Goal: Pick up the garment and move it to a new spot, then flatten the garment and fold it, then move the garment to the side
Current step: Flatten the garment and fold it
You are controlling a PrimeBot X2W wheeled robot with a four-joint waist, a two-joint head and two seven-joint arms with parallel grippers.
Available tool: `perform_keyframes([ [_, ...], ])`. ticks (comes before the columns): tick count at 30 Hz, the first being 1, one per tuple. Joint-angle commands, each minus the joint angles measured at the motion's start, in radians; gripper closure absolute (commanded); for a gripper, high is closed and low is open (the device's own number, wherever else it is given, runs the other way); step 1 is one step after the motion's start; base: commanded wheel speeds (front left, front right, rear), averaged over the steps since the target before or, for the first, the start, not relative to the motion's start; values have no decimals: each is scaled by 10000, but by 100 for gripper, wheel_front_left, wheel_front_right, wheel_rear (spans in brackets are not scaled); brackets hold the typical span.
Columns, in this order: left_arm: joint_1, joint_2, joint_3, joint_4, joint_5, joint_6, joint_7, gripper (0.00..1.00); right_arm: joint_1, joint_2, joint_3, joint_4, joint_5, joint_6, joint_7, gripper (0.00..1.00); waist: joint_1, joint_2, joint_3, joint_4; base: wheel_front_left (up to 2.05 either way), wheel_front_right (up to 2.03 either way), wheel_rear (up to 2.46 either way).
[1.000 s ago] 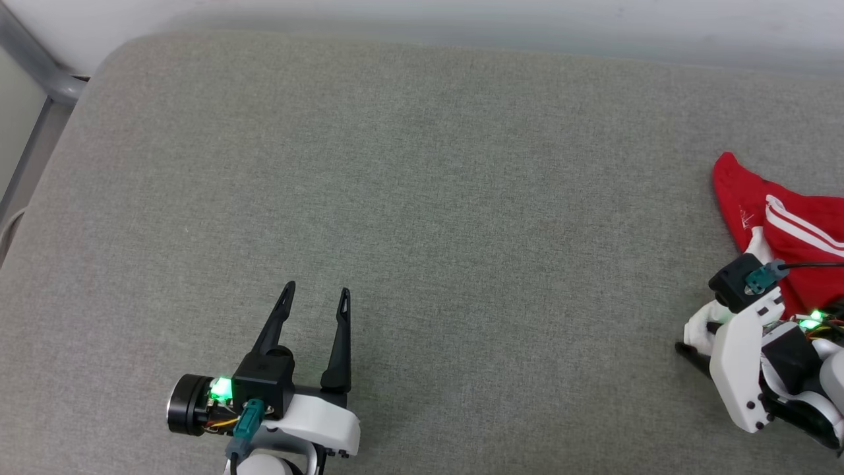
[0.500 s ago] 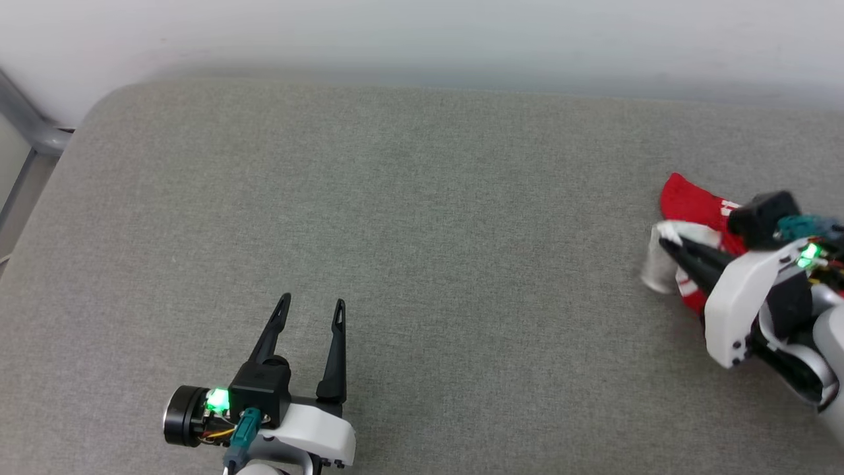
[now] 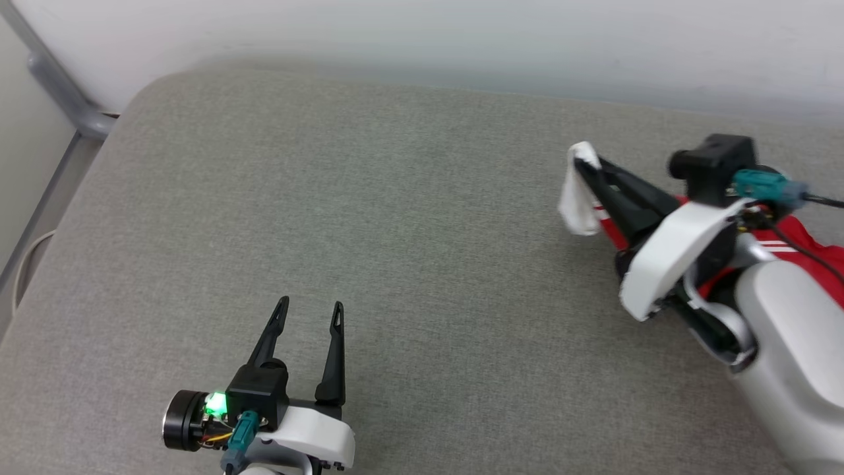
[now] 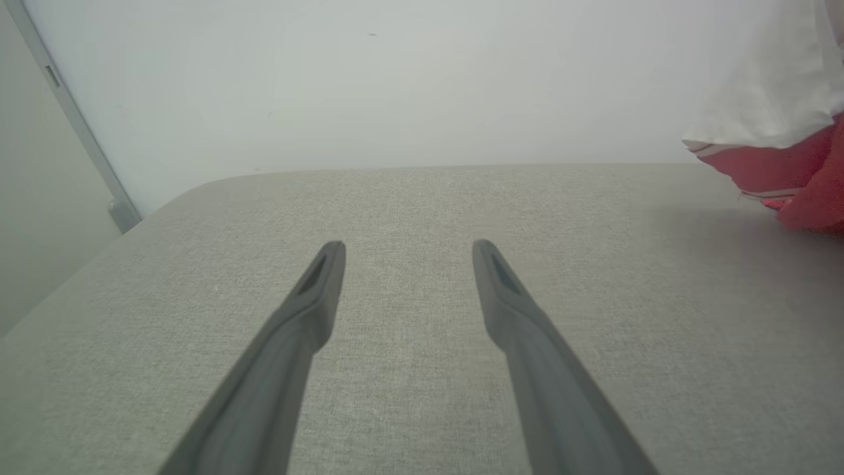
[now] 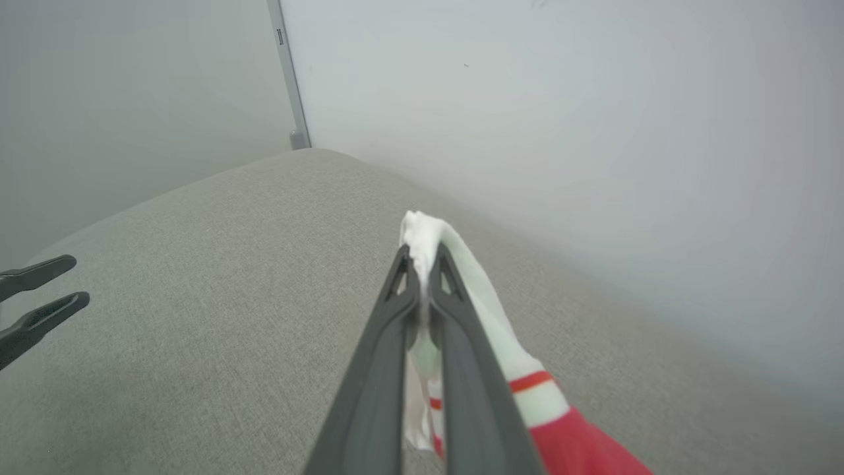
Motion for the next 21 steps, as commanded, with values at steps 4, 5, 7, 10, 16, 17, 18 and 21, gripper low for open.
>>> perform_keyframes([
  [4, 34, -8, -19, -56, -82, 103, -26, 0, -483, 777, 722, 357, -166, -7, -418, 100, 0, 0, 91, 381, 0, 0, 0],
  [5, 34, -8, -28, -61, -79, 108, -26, 0, -595, 938, 844, 461, -178, -7, -535, 100, 0, 0, 109, 430, 0, 0, 0],
  [7, 34, -8, -33, -68, -88, 122, -26, 0, -677, 1086, 992, 558, -187, -7, -633, 100, 0, 0, 126, 479, 0, 0, 0],
  [10, -2, -8, -37, -62, -117, 144, -26, 0, -886, 1481, 1369, 830, -193, -7, -949, 100, 0, 0, 164, 601, 0, 0, 0],
  [16, -27, -8, -51, -49, -174, 196, -26, 0, -659, 1574, 2885, 1485, 4, -7, -771, 100, 0, 0, 168, 725, 0, 0, 0],
  [17, -15, -8, -57, -45, -179, 208, -26, 0, -555, 1459, 3194, 1593, 30, -7, -696, 100, 0, 0, 159, 731, 0, 0, 0],
  [18, -1, -8, -68, -41, -197, 233, -26, 0, -428, 1355, 3454, 1682, 119, -7, -637, 100, 0, 0, 145, 736, 0, 0, 0],
  [21, 76, -8, -90, -37, -221, 273, -26, 0, -65, 901, 4288, 1802, 404, -9, -274, 100, 0, 0, 84, 729, 0, 0, 0],
])
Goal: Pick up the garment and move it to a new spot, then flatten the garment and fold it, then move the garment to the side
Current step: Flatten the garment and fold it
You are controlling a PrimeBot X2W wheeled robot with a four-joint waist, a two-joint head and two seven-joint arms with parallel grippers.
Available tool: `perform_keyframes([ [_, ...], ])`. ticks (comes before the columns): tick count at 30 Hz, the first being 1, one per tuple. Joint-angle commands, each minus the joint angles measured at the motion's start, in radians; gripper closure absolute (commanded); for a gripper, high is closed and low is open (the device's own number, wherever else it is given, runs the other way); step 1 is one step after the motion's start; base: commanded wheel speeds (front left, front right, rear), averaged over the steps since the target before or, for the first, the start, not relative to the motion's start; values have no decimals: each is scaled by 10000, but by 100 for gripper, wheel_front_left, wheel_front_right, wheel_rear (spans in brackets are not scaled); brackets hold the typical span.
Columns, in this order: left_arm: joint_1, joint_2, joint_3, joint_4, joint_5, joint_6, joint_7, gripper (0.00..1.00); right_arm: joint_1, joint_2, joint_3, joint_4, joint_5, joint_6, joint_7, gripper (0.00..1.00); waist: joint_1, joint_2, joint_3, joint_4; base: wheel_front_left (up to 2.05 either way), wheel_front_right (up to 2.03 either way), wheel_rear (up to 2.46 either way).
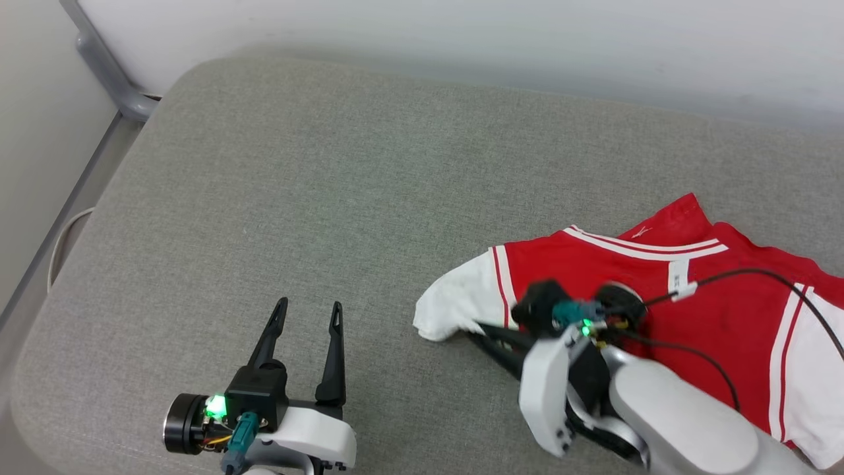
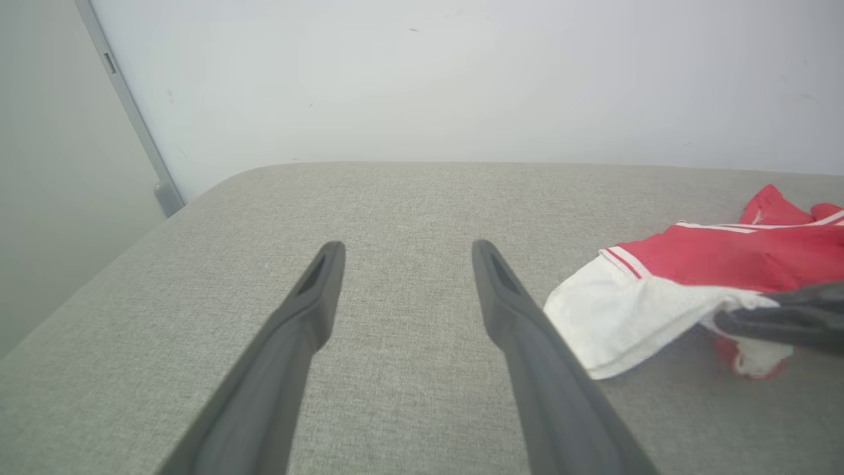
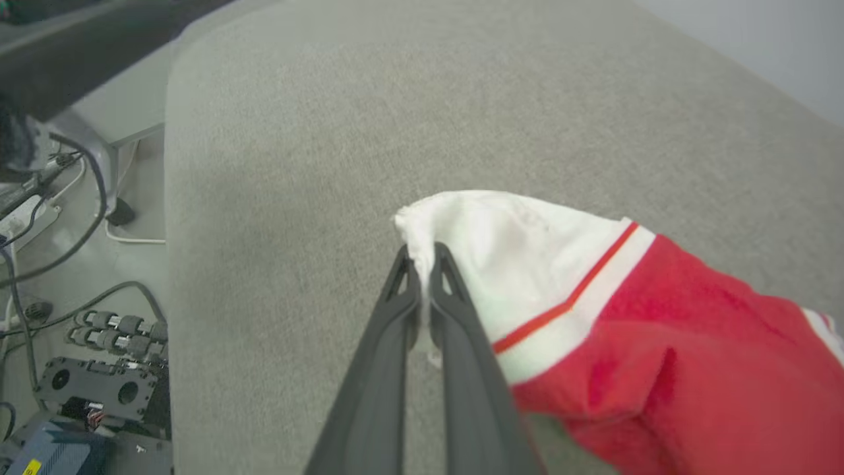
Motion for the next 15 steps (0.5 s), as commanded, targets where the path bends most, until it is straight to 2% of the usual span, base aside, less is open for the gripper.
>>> perform_keyframes([
  [1, 90, -8, 1, 1, -45, 60, -26, 0, 123, -213, 142, -13, 110, -12, 77, 100, 0, 0, -30, -21, 0, 0, 0],
  [9, 202, -8, 119, 42, 7, -12, -26, 0, 1276, -1432, 1550, -363, 824, -11, 1041, 100, 0, 0, -210, -315, 0, 0, 0],
  [14, 158, -8, 146, 76, 83, -70, -26, 0, 1659, -1388, 1691, -129, 1013, -9, 1003, 100, 0, 0, -320, -487, 0, 0, 0],
  [15, 182, -8, 168, 79, 90, -75, -26, 0, 1709, -1287, 1564, -100, 1073, -11, 809, 78, 0, 0, -361, -525, 0, 0, 0],
])
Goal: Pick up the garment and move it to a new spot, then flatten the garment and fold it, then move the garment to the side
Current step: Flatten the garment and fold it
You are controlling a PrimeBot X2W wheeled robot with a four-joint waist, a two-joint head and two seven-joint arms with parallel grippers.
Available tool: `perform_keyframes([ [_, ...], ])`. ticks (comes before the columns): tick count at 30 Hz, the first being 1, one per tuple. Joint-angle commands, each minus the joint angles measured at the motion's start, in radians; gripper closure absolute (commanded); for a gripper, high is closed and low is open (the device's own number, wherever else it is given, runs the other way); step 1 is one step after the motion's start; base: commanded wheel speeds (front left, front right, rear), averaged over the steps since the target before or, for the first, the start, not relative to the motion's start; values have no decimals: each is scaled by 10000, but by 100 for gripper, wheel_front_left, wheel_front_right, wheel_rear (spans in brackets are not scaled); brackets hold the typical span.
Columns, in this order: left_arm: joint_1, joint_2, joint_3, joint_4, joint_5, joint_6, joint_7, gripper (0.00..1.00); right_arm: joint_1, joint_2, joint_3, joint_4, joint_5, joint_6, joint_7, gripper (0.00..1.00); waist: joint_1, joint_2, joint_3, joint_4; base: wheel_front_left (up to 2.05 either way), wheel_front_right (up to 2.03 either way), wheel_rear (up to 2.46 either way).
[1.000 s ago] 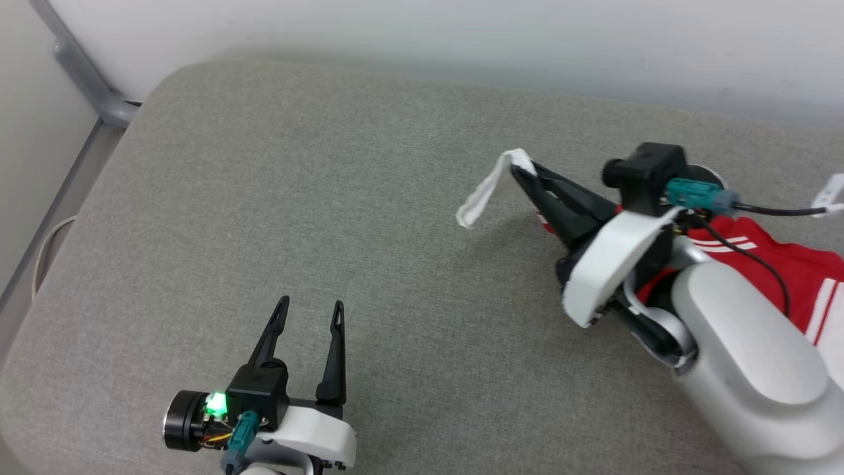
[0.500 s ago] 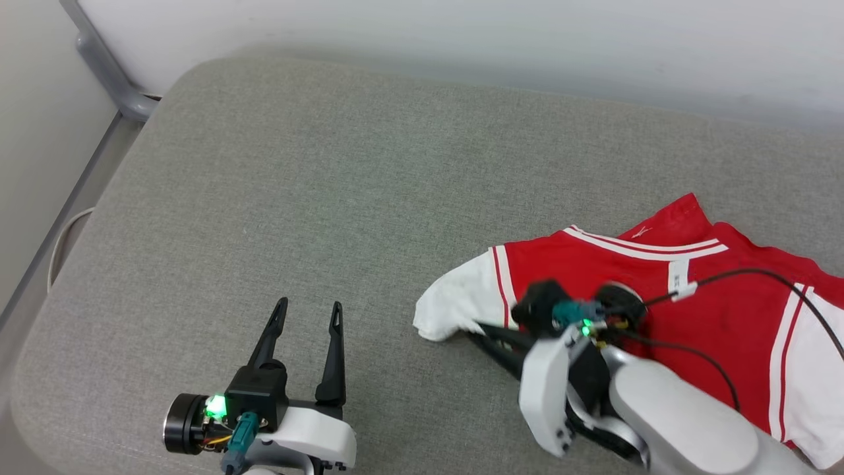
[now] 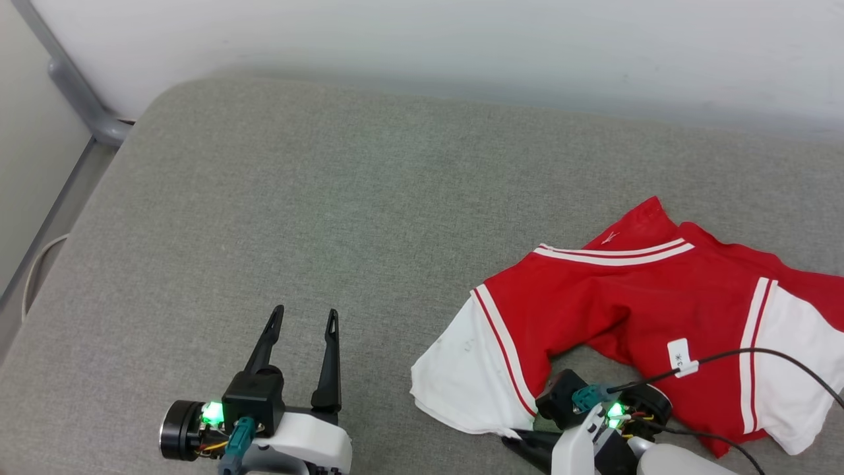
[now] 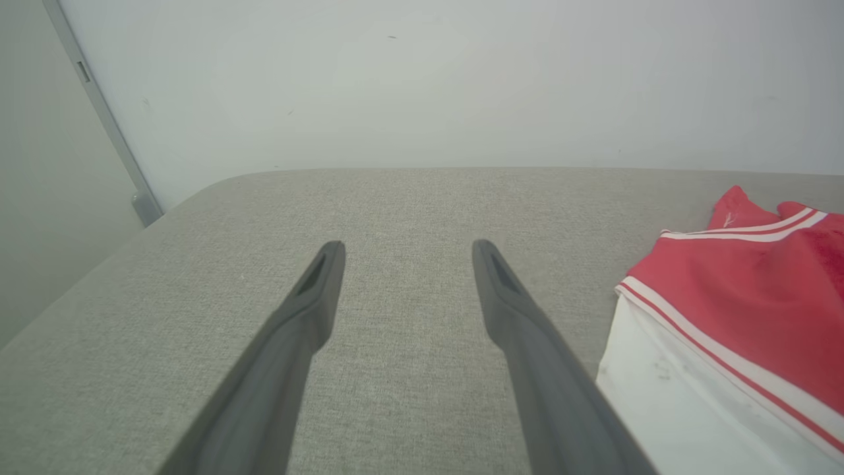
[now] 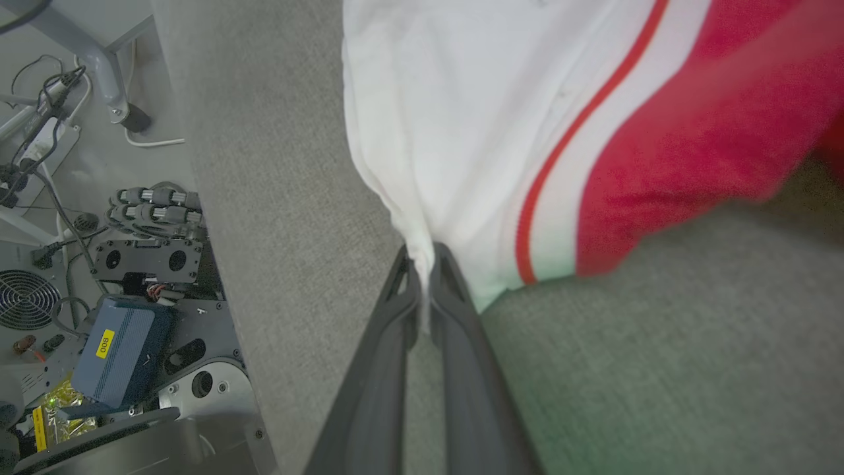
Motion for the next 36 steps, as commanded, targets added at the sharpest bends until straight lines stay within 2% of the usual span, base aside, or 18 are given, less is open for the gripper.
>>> perform_keyframes([
  [1, 76, -8, 57, -1, 32, -16, -26, 0, 189, 152, -143, 68, 44, -11, -241, 33, 0, 0, -88, -72, 0, 0, 0],
  [2, 137, -8, 75, 4, 53, -35, -26, 0, 167, 225, -387, 72, 20, -11, -522, 0, 0, 0, -140, -108, 0, 0, 0],
  [8, 336, 47, 279, 18, 176, -167, -26, 0, 615, 424, -1659, -382, -494, -11, -1971, 0, 0, 0, -507, -336, 0, 0, 0],
  [12, 386, 168, 456, -85, 228, -251, -26, 0, 1279, 447, -2938, -1042, -867, -11, -2633, 0, 0, 0, -732, -561, 0, 0, 0],
  [17, 186, 330, 663, -322, 269, -414, -26, 0, 2295, 843, -5416, -1644, -1918, -11, -3544, 0, 0, 0, -892, -835, 0, 0, 0],
  [20, -26, 500, 732, -509, 258, -639, -26, 0, 2903, 1200, -6956, -1835, -3057, -11, -3982, 0, 0, 0, -938, -944, 0, 0, 0],
  [25, -505, 868, 779, -634, 233, -1128, -26, 0, 3909, 2220, -9059, -2236, -4614, -9, -4432, 0, 0, 0, -937, -1061, 0, 0, 0],
  [29, -1087, 1291, 589, -332, 122, -1620, -26, 0, 4534, 2933, -9982, -2483, -5598, -11, -4602, 0, 0, 0, -902, -1128, 0, 0, 0],
  [32, -1638, 1646, 277, 50, -122, -1868, 57, 0, 4776, 3198, -10409, -2567, -6063, -12, -4680, 0, 0, 0, -877, -1166, 0, 0, 0],
  [36, -2498, 2184, -342, 313, -861, -2011, 1011, 0, 4947, 3477, -10651, -2562, -6347, -11, -4720, 0, 0, 0, -813, -1224, 0, 0, 0],
])
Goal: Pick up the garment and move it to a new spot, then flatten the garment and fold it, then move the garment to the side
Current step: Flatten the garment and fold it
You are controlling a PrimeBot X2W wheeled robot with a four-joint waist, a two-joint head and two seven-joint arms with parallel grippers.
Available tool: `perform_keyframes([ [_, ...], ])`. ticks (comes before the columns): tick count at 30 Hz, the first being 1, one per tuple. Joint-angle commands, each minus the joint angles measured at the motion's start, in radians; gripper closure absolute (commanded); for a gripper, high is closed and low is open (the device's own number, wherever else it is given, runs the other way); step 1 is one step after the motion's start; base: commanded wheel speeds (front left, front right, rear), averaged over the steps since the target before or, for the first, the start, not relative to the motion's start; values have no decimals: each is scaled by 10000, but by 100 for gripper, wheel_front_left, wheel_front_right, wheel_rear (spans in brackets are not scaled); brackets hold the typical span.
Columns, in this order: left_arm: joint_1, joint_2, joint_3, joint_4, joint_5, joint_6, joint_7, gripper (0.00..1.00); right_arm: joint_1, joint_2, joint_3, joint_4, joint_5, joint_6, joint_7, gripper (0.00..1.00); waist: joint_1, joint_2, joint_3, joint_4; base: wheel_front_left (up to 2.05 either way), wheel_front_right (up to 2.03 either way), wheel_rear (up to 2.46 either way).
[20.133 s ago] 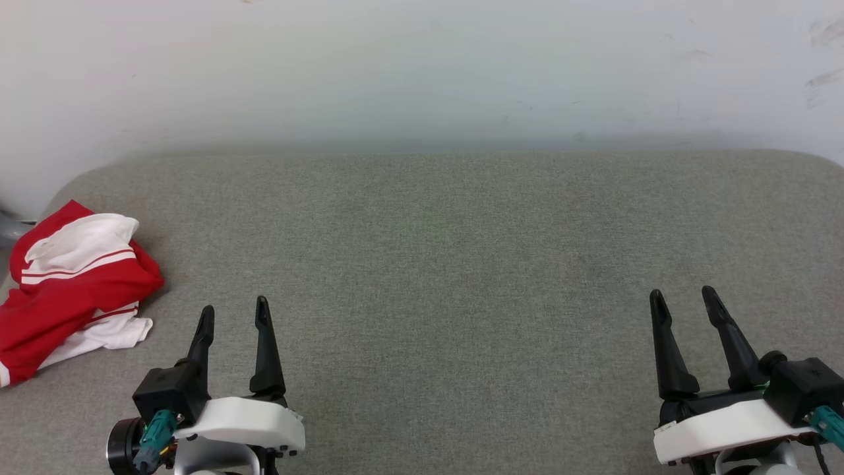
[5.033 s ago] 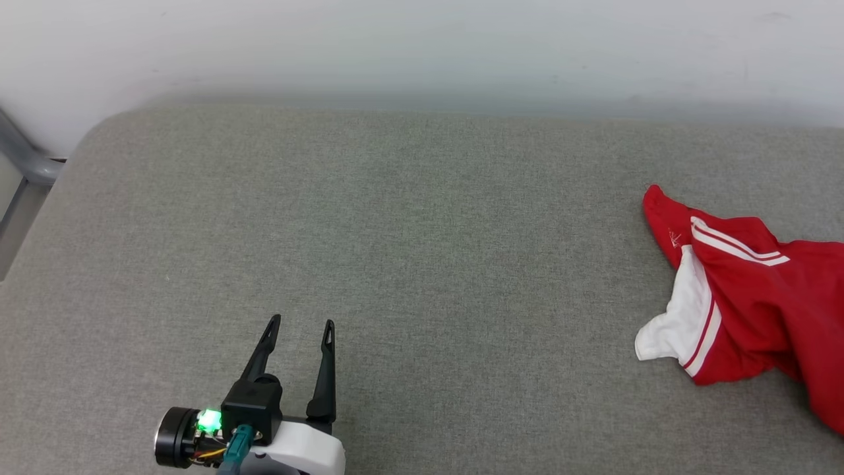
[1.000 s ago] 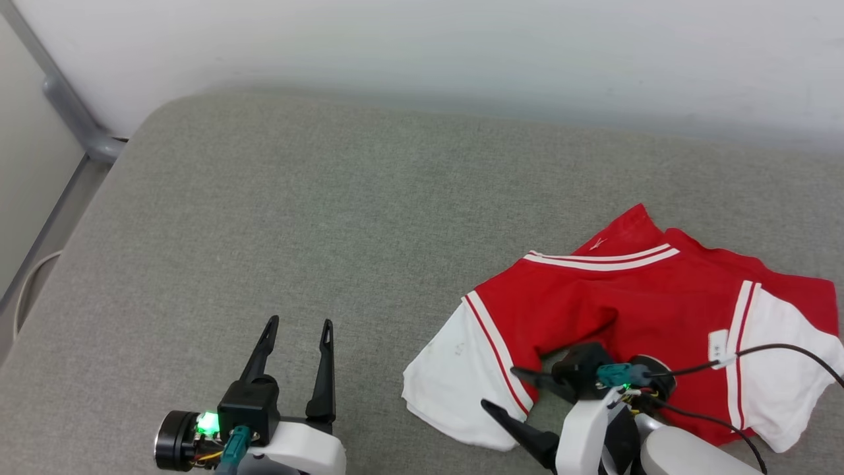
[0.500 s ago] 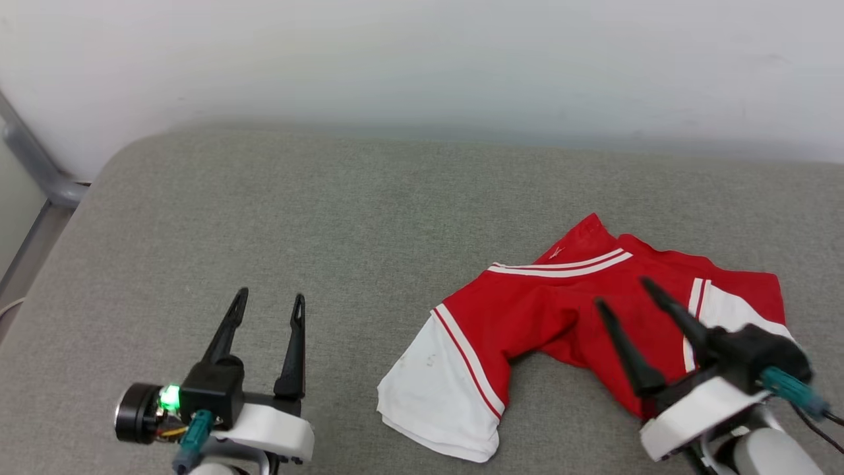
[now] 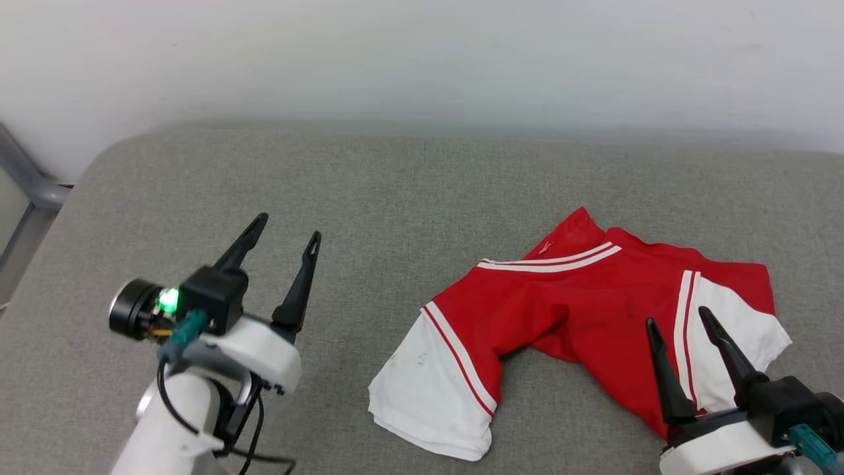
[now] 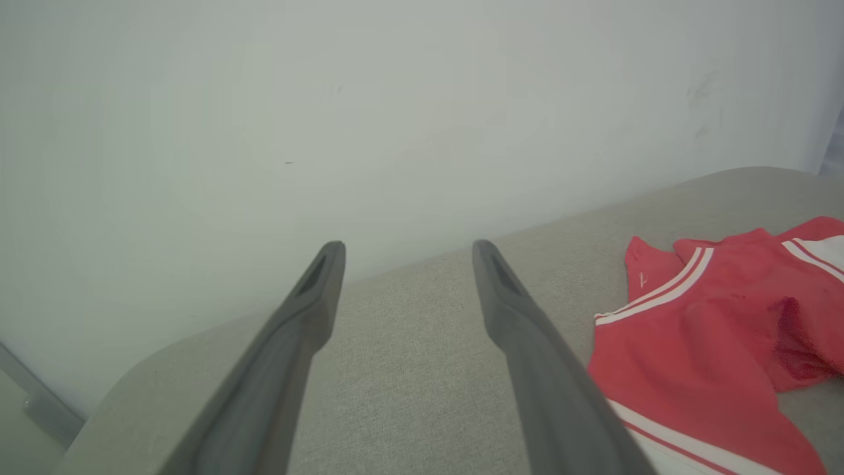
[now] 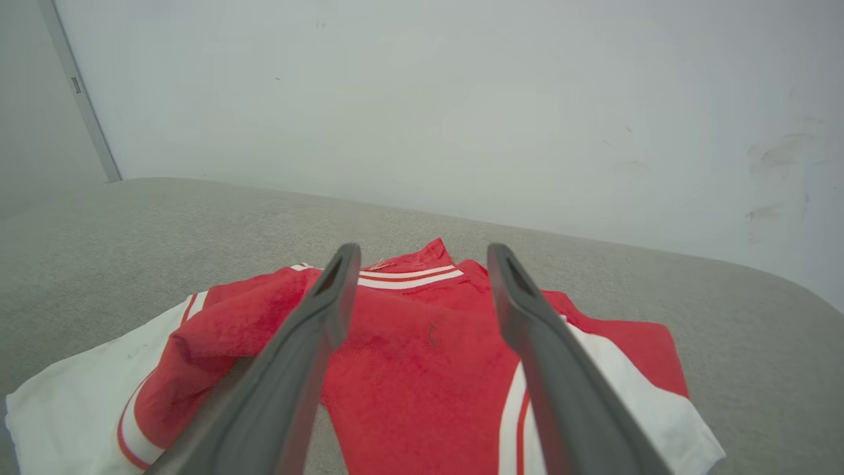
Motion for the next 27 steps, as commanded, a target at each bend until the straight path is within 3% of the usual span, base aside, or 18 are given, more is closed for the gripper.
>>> perform_keyframes([
  [1, -348, 198, -316, 36, -425, -27, 500, 0, 84, 91, -49, -11, -118, -11, -48, 0, 0, 0, 59, -28, 0, 0, 0],
  [12, -2166, 2120, -3578, -403, -4847, -39, 6025, 0, -282, 278, -195, -29, -331, -11, -77, 0, 0, 0, 413, -197, 0, 0, 0],
  [21, -3132, 2796, -5442, -140, -6800, -41, 8568, 0, -535, 297, -107, -44, -456, -11, -76, 0, 0, 0, 737, -390, 0, 0, 0],
  [27, -3729, 2849, -6570, 610, -7370, -43, 9396, 0, -766, 326, -16, -52, -501, -11, -76, 0, 0, 0, 1081, -607, 0, 0, 0],
])
